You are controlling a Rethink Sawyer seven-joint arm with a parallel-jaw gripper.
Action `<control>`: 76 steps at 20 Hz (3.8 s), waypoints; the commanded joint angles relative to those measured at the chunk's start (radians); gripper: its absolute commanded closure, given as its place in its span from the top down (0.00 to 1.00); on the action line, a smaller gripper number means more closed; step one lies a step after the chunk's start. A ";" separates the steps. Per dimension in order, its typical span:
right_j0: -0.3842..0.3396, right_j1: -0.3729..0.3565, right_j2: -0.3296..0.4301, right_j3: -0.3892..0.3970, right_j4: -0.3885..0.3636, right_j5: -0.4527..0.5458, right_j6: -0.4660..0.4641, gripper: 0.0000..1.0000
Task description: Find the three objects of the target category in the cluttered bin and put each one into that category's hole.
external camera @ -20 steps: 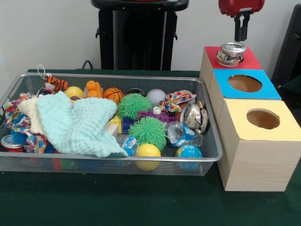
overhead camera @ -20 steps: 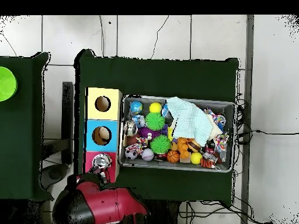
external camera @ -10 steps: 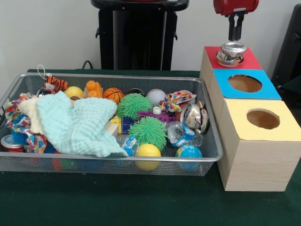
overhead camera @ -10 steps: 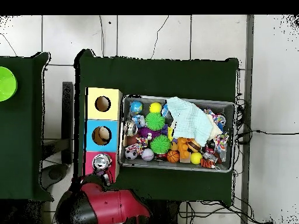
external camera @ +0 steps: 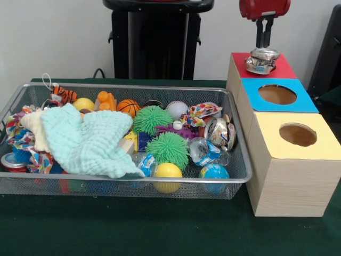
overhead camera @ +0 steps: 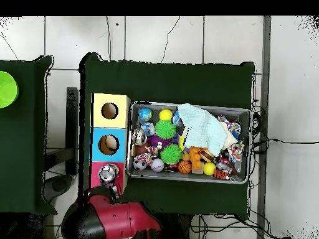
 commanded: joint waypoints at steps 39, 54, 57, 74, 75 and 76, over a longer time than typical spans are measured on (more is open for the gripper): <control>-0.006 0.133 -0.117 -0.227 -0.241 -0.376 0.109 0.00; -0.122 0.085 0.041 -0.132 -0.211 -0.305 0.219 0.00; -0.122 0.092 0.049 -0.135 -0.188 -0.296 0.224 0.00; -0.153 -0.021 0.080 -0.059 -0.135 -0.023 0.166 0.00; -0.144 -0.030 0.073 -0.051 -0.127 -0.003 0.167 0.00; -0.144 -0.037 0.075 -0.049 -0.119 0.013 0.165 0.00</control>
